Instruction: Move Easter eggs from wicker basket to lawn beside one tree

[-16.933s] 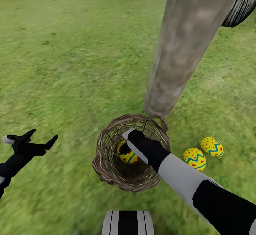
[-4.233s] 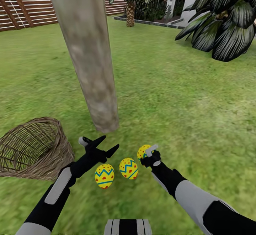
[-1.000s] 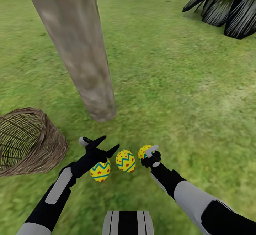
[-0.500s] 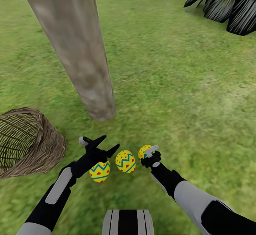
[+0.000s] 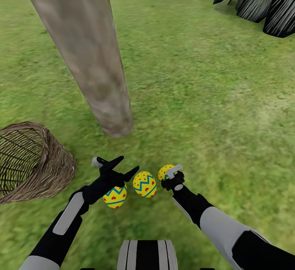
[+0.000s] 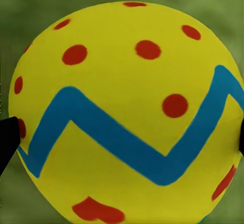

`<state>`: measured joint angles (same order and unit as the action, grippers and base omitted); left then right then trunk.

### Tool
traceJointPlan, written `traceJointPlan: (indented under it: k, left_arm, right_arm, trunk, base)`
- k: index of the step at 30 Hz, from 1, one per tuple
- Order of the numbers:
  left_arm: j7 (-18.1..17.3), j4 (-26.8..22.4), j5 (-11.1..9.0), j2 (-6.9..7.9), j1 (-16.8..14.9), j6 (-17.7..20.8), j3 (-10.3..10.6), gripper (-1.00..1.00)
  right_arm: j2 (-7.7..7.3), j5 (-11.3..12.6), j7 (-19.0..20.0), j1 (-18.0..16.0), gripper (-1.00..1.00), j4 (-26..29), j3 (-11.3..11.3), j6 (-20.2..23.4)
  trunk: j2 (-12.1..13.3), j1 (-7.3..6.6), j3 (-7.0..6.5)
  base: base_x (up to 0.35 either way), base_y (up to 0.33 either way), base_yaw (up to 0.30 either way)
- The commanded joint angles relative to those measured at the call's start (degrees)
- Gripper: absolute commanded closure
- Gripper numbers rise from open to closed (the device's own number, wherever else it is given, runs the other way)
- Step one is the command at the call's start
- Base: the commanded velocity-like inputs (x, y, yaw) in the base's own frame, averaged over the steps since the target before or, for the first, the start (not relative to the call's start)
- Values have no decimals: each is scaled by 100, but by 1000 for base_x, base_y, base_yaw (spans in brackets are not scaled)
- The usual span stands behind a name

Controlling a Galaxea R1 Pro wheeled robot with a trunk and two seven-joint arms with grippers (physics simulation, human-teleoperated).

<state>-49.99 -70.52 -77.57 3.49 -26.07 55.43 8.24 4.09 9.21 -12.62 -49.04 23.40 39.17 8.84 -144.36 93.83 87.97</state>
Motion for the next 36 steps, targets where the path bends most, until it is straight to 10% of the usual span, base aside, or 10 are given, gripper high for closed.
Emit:
traceJointPlan:
  k: [1,6,7,18,36]
  left_arm:
    - [-11,3,-17,4,-4,20,10,-100]
    - [-11,3,-14,5,-4,20,10,-100]
    - [-11,3,-15,5,-4,20,10,-100]
    - [-11,31,-12,2,-4,20,10,-100]
    - [-10,12,-12,2,-4,20,18,-100]
  right_arm:
    - [-5,168,-59,0,100,-282,56,31]
    - [22,186,-237,0,100,-283,56,69]
    - [26,186,-239,0,-100,-283,56,71]
    - [65,187,-241,0,-100,-310,56,75]
    - [62,165,-233,-2,-100,-298,51,51]
  trunk:
    - [0,1,4]
    - [0,1,4]
    - [0,1,4]
    - [0,1,4]
    - [24,-45,-395]
  base:
    - [0,0,0]
    - [0,0,0]
    - [0,0,0]
    - [0,0,0]
    - [0,0,0]
